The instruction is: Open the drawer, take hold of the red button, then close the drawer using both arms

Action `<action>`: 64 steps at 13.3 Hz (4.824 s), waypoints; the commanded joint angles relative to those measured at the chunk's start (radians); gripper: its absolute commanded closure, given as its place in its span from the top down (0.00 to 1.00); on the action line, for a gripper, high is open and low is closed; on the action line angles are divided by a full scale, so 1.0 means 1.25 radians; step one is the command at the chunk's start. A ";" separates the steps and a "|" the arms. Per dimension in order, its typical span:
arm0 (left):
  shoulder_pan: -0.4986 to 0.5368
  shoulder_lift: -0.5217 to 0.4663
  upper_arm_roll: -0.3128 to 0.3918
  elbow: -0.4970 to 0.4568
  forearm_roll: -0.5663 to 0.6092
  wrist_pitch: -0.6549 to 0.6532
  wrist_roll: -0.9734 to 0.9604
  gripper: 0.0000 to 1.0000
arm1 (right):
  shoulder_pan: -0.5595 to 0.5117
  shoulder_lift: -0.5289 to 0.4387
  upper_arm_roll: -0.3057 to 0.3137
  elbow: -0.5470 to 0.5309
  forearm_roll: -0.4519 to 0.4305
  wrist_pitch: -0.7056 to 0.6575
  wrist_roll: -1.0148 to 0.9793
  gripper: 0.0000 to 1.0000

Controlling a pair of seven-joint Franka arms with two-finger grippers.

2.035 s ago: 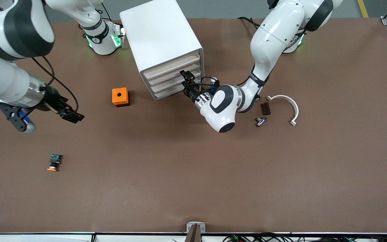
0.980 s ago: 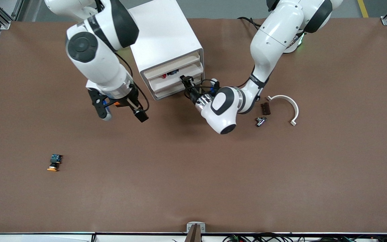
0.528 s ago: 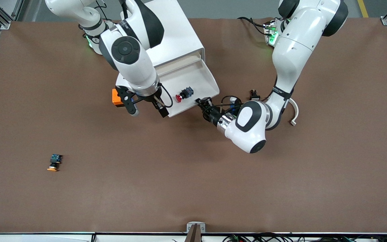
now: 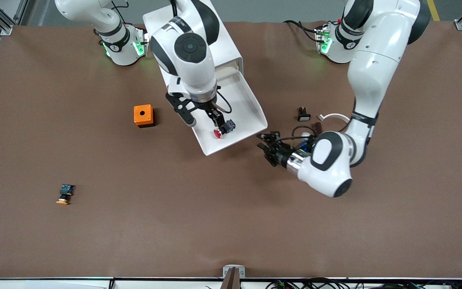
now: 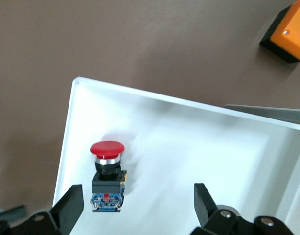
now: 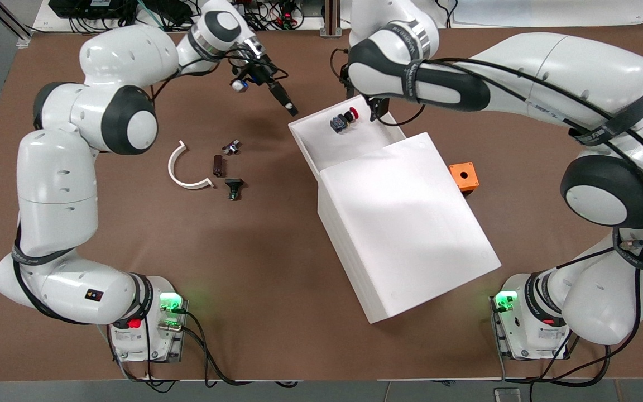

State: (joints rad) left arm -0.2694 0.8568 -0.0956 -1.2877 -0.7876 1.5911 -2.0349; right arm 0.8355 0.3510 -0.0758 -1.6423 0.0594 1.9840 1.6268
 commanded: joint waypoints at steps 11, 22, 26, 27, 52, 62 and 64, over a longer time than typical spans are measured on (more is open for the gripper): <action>-0.009 -0.087 0.031 0.055 0.235 0.050 0.177 0.99 | 0.050 0.139 -0.011 0.063 -0.036 0.085 0.033 0.97; -0.123 -0.110 0.026 0.048 0.474 0.202 0.622 0.99 | 0.020 0.144 -0.009 0.125 -0.019 0.052 0.024 0.00; -0.190 -0.101 0.022 0.044 0.526 0.262 0.739 1.00 | -0.074 0.106 -0.008 0.164 0.006 -0.020 -0.130 0.00; -0.213 -0.095 0.022 0.044 0.528 0.271 0.742 1.00 | -0.115 0.088 -0.009 0.157 0.013 -0.031 -0.227 0.00; -0.425 -0.073 -0.103 -0.007 0.364 0.244 0.494 1.00 | -0.683 0.289 -0.009 0.069 0.051 0.193 -1.317 0.00; -0.157 -0.143 -0.087 0.001 0.657 0.230 0.694 1.00 | -0.681 0.334 -0.008 0.063 0.052 0.265 -1.317 0.01; -0.074 -0.197 -0.086 -0.001 0.670 0.194 0.703 1.00 | -0.677 0.334 -0.007 0.056 0.053 0.265 -1.316 0.01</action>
State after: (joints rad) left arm -0.4301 0.6916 -0.1945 -1.2687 0.0173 1.8885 -1.1709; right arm -0.0014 0.7715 -0.0982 -1.5672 0.1065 2.3096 -0.0005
